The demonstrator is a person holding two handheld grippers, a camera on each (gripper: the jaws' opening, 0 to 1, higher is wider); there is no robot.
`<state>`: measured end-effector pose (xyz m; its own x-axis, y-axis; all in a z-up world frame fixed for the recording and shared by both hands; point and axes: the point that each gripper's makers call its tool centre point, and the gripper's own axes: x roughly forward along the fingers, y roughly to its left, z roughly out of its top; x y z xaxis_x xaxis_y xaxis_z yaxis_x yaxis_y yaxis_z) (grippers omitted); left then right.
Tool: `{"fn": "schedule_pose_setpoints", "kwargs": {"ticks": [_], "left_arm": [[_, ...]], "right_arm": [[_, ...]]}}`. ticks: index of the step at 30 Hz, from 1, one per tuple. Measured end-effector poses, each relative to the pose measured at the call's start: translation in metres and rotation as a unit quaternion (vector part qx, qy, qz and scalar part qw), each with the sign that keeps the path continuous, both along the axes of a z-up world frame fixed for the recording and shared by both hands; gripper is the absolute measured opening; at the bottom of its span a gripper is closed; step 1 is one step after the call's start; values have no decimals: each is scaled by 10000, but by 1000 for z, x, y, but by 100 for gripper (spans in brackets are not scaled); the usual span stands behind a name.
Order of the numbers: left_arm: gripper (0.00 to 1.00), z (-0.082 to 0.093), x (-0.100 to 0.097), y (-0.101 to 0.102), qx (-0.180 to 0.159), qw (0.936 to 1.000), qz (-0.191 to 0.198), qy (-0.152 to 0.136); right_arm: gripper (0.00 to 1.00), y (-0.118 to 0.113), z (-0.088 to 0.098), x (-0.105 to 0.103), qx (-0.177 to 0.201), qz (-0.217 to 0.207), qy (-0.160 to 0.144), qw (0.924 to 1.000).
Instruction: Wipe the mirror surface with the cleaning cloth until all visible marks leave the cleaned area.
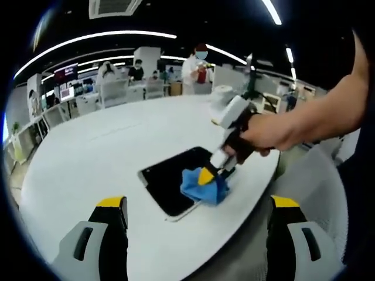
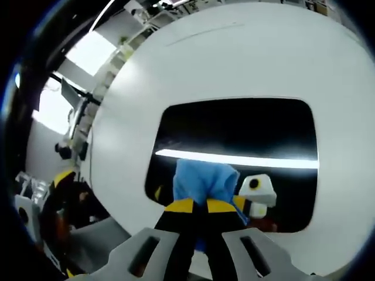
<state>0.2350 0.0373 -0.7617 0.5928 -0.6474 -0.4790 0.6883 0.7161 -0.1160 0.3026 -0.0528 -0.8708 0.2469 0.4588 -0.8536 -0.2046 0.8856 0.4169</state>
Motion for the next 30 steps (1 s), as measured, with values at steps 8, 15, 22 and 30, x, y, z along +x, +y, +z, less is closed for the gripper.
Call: {"fn": "schedule_pose_setpoints", "kwargs": {"ticks": [8,15,22,30], "left_arm": [[100,-4,-2,0,91,10000,-35,1],[100,-5,2,5,-124,9998,58,165],[100,-2,5,7,-205,9996,177,118],[100,0,6,9,-260,9994,233,72]], "right_arm": [[0,13,0,2,71,32,-2,10000],[0,24,2,0,98,100,-7,9999],[0,35,3,0,121,156,-11,9998],[0,46,3,3,213,157,34,9996]]}}
